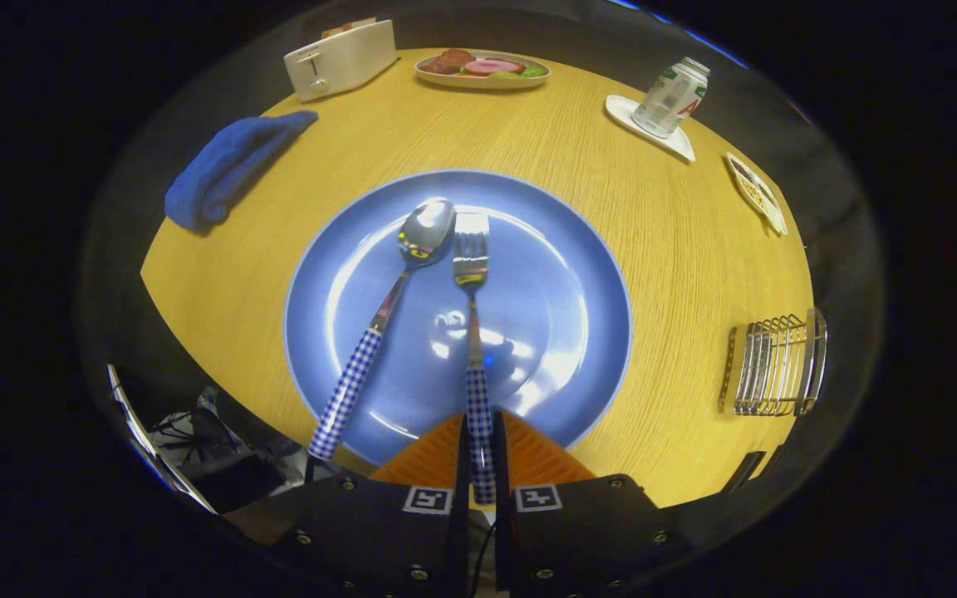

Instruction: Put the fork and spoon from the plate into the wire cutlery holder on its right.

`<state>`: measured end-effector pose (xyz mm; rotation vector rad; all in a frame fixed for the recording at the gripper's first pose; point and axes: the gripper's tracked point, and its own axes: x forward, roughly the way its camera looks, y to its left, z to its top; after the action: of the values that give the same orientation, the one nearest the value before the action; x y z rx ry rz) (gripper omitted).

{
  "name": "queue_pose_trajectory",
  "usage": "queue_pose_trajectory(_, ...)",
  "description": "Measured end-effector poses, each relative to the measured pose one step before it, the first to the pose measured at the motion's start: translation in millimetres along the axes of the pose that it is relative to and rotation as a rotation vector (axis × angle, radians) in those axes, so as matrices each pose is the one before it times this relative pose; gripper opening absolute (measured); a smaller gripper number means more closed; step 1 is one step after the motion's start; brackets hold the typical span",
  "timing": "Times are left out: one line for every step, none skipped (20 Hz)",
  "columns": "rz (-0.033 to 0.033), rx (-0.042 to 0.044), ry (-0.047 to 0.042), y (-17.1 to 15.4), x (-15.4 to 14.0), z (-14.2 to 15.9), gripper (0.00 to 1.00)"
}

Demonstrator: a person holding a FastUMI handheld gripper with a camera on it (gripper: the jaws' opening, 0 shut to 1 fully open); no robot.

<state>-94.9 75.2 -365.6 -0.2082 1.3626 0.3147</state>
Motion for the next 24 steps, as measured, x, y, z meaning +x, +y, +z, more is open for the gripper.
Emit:
queue_pose_trajectory(0.00681, -0.01561, 0.01102, -0.86, -2.36, 2.06, 0.13)
queue_pose_trajectory(0.00876, -0.01403, 0.01482, -0.75, 1.42, -0.61, 0.13)
queue_pose_trajectory(0.01259, -0.01023, 0.01822, -1.23, -1.45, -1.2, 0.13)
queue_pose_trajectory(0.00721, -0.00955, 0.00727, -1.49, -1.12, -0.7, 0.13)
queue_pose_trajectory(0.00318, -0.00728, -0.00521, -2.73, -4.24, 2.36, 0.13)
queue_pose_trajectory(-0.00505, -0.00972, -0.01074, -3.87, -5.54, 2.38, 0.13)
queue_pose_trajectory(-0.00803, -0.01096, -0.01034, -5.62, -6.81, 3.29, 0.13)
queue_pose_trajectory(-0.00552, -0.00897, -0.0034, -4.27, -4.65, 1.03, 0.13)
queue_pose_trajectory(0.00382, -0.00469, -0.00166, -3.11, -5.23, 1.5, 0.13)
queue_pose_trajectory(0.00497, 0.00036, -0.00312, -2.73, -3.87, 0.16, 0.13)
queue_pose_trajectory(0.00291, -0.00177, -0.00066, -3.47, -2.28, 1.3, 0.13)
queue_pose_trajectory(0.00676, -0.00461, 0.00759, -2.66, -1.3, -0.4, 0.13)
queue_pose_trajectory(0.01492, 0.00111, 0.01527, 0.4, 0.04, -1.82, 0.13)
queue_pose_trajectory(0.01939, 0.00932, -0.00899, 2.27, 0.99, -0.19, 0.13)
queue_pose_trajectory(0.00558, -0.01859, 0.02273, 0.07, 1.23, 0.9, 0.01)
queue_pose_trajectory(-0.00545, -0.01519, -0.00662, -3.48, -2.61, 0.5, 0.02)
queue_pose_trajectory(0.00429, 0.00403, -0.01793, 1.2, -1.34, 5.07, 0.01)
queue_pose_trajectory(0.00193, -0.00514, 0.00283, 1.05, -0.88, 0.24, 0.01)
queue_pose_trajectory(-0.00168, -0.0045, -0.0021, -1.15, -2.76, 1.18, 0.01)
queue_pose_trajectory(-0.00053, -0.00732, -0.00064, -0.77, -3.97, -0.29, 0.01)
queue_pose_trajectory(-0.01102, -0.01341, 0.00419, -4.24, -7.64, -0.38, 0.01)
queue_pose_trajectory(-0.00968, -0.00866, -0.00846, -4.73, -9.5, -0.37, 0.01)
queue_pose_trajectory(-0.00973, -0.00218, -0.00435, -6.03, -11.93, -1.06, 0.01)
queue_pose_trajectory(-0.01355, -0.00338, -0.00161, -8.19, -13.36, -3.08, 0.01)
